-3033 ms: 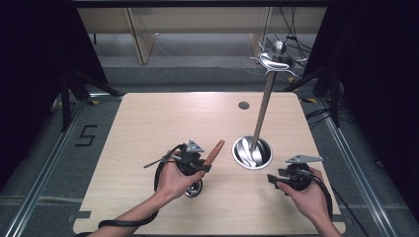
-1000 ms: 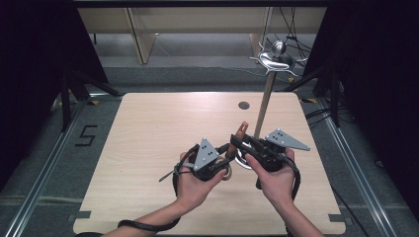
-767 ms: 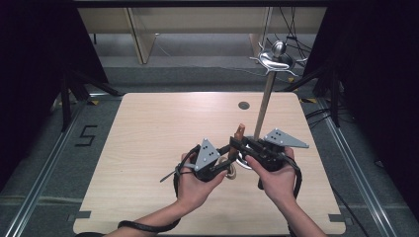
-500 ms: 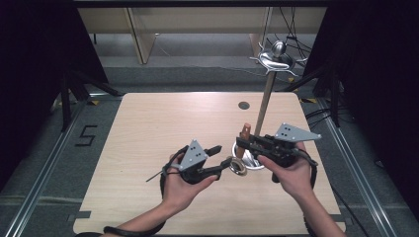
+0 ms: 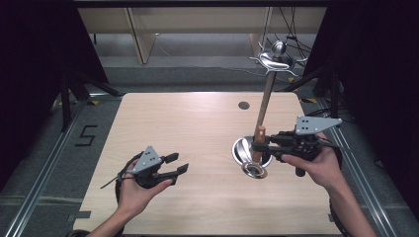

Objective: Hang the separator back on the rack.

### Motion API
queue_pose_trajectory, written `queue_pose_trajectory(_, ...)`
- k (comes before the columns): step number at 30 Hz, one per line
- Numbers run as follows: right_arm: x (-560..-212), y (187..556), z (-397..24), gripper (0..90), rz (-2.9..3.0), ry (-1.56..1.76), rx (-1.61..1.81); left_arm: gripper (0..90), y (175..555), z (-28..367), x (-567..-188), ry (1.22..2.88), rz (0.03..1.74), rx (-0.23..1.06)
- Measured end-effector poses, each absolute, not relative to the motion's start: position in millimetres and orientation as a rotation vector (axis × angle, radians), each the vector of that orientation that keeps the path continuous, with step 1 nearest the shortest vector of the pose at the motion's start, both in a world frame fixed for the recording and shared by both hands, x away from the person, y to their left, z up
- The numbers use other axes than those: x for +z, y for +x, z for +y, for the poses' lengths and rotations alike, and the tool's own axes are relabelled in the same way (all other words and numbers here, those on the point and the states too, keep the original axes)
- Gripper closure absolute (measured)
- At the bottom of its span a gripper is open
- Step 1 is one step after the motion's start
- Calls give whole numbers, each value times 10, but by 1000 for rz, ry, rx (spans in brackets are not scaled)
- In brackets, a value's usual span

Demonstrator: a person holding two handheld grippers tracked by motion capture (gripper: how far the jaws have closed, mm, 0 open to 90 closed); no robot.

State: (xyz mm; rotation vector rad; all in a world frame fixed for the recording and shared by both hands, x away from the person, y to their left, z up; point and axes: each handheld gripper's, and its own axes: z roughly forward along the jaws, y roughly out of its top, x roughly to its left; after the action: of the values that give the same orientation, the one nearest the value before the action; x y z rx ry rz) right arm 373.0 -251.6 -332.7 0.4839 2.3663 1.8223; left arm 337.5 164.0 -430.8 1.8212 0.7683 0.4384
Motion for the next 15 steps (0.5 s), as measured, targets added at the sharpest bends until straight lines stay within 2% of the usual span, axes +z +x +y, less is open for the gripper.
queue_pose_trajectory(5,-3169,3799,-2643,739,2308,401,1885,456,3328,1845,-4438,1843,809,444)
queue_pose_trajectory(15,-2988,3840,-2715,739,2286,408,1895,451,3325,1811,-4420,1833,801,444)
